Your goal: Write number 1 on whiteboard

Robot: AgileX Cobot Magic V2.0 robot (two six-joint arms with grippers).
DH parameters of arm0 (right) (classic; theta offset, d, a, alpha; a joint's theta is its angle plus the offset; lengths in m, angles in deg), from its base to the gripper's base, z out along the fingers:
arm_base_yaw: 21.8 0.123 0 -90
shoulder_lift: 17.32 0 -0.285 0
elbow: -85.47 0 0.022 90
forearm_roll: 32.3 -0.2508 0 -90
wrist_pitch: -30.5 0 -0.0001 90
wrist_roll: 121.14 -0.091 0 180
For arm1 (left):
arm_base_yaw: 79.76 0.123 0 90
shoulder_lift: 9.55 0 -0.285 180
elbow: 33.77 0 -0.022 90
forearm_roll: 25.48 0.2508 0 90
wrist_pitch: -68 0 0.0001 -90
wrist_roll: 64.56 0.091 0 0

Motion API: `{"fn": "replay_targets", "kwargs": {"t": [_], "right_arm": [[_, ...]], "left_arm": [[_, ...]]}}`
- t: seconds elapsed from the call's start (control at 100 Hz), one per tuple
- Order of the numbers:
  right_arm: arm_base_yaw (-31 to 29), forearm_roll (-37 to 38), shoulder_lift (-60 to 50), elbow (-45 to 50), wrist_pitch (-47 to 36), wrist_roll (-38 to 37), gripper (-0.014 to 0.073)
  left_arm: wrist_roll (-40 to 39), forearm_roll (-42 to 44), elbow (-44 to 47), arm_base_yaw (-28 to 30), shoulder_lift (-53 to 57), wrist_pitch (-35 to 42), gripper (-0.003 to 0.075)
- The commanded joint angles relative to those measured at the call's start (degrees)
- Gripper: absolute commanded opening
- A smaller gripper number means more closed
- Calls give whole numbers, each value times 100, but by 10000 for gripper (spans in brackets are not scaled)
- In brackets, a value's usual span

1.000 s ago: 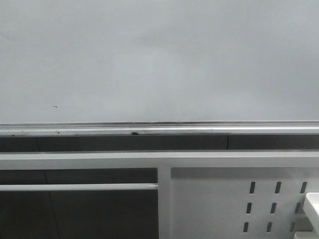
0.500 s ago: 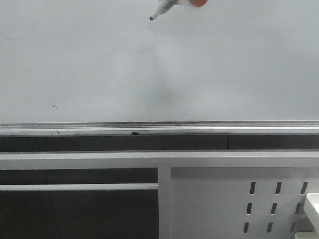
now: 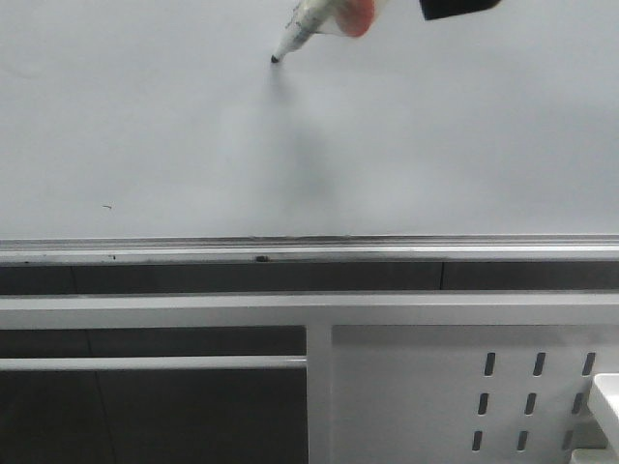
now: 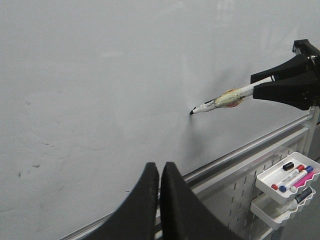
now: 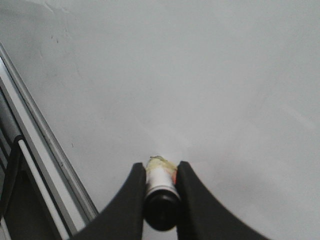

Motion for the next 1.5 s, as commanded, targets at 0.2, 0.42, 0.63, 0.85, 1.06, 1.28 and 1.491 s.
{"fn": "replay_targets", "kwargs": {"t": [0.2, 0.42, 0.63, 0.85, 1.06, 1.28, 1.491], "right_arm": [[-309, 57, -41, -221, -925, 34, -77], [-309, 57, -41, -221, -981, 34, -77], [-309, 35, 7, -221, -945, 34, -77], [-309, -209, 424, -221, -692, 34, -77], [-309, -544, 1039, -221, -394, -31, -77], [-309, -544, 1385, -221, -361, -69, -77], [-309, -544, 1307, -221, -347, -69, -77]], "left_arm": [[-55, 41, -130, 17, -92, 451, -20], [-55, 41, -130, 17, -92, 488, -20], [-55, 41, -130, 17, -92, 488, -20], [-55, 41, -130, 17, -92, 488, -20], [-55, 41, -130, 17, -92, 488, -20], [-55, 41, -130, 17, -92, 488, -20], [-55, 41, -130, 17, -92, 488, -20]]}}
